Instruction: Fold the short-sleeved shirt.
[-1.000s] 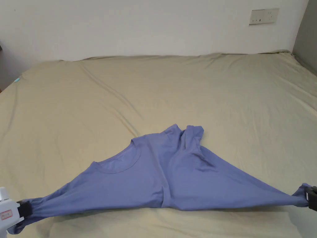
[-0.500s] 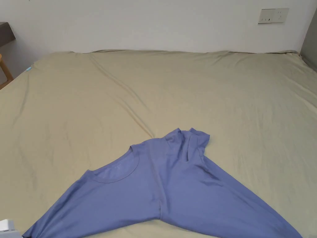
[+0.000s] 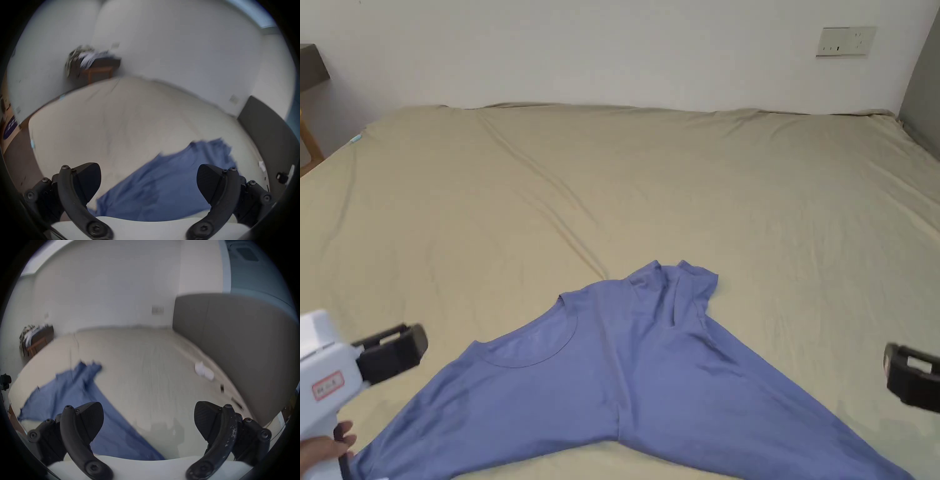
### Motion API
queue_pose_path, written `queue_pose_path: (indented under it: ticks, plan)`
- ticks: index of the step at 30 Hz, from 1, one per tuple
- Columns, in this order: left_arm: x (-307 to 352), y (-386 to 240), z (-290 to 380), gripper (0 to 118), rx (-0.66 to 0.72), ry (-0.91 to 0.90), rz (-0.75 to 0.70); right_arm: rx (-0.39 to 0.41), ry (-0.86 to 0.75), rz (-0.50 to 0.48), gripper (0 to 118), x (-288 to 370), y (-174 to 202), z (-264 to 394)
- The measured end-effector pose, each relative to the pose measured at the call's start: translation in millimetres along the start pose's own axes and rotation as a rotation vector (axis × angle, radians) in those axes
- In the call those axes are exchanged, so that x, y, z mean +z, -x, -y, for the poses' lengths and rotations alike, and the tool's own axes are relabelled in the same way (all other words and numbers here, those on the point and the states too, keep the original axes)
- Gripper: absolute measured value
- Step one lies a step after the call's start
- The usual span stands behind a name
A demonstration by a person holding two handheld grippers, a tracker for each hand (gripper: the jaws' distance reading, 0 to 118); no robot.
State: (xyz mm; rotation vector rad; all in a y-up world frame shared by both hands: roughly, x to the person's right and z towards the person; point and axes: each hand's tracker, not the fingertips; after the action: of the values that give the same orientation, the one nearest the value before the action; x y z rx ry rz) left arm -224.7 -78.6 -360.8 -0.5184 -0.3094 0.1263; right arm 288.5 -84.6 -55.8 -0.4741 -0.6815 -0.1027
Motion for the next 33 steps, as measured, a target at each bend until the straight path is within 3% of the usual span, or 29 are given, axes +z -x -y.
queue_pose_path:
  ticks: [7, 9, 11, 12, 13, 14, 23, 27, 33]
  plan:
    - [34, -74, -24, 117, -0.162, -0.341, 0.079, -0.028, -0.268, -0.010, 114, 40, 24, -36]
    - [34, -86, -20, 109, -0.211, -0.385, 0.074, -0.012, -0.301, 0.000, 107, 44, 29, -38]
    - [34, -96, -17, 69, -0.229, -0.382, 0.068, 0.004, -0.321, 0.012, 80, 48, 35, -39]
    - [34, -97, -14, 36, -0.239, -0.386, 0.080, 0.013, -0.330, 0.013, 59, 47, 36, -38]
    - [28, -96, -11, 0, -0.248, -0.385, 0.093, 0.023, -0.340, 0.014, 23, 48, 37, -36]
    - [25, -98, -10, 0, -0.256, -0.372, 0.097, 0.033, -0.345, 0.018, 3, 48, 39, -35]
    - [-8, -114, -23, 0, -0.252, -0.217, 0.148, 0.050, -0.318, 0.032, 2, 32, 38, -34]
    - [-63, -132, -47, 0, -0.253, 0.030, 0.242, 0.046, -0.297, 0.038, 2, 18, 35, -35]
    - [-166, -184, -59, 0, -0.307, 0.211, 0.331, 0.044, -0.242, 0.054, 2, -14, 30, -35]
